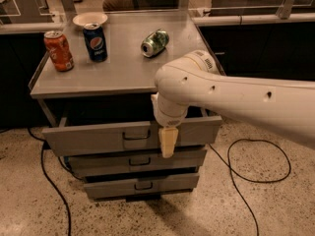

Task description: Close top drawer

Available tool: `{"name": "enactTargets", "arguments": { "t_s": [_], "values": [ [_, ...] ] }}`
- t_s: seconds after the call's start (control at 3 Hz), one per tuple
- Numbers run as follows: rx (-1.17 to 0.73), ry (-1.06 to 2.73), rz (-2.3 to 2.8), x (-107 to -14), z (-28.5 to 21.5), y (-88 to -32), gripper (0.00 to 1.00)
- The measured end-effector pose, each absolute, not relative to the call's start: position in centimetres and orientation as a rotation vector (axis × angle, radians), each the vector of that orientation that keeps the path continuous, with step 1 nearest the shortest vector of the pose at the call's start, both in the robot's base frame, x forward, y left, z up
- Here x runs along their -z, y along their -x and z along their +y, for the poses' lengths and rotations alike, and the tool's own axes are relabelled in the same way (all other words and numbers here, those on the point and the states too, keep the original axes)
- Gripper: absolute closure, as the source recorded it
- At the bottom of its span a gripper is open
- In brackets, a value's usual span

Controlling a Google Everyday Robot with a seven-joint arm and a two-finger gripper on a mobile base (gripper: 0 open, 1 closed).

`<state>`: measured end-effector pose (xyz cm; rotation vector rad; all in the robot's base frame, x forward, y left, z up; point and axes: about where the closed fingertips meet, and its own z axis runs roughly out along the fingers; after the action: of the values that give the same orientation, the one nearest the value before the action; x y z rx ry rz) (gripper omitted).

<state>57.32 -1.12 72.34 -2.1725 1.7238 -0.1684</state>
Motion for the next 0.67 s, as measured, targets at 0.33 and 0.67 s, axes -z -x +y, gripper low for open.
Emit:
{"name": "enactTargets", "arguments": {
  "t_s": [0.33, 0.67],
  "values": [
    [0.160, 2.167, 1.782, -73.5, -2.7, -55.3, 0.00],
    [0.011, 2.136, 1.875, -74.0, -3.6, -53.7, 0.00]
  ]
}}
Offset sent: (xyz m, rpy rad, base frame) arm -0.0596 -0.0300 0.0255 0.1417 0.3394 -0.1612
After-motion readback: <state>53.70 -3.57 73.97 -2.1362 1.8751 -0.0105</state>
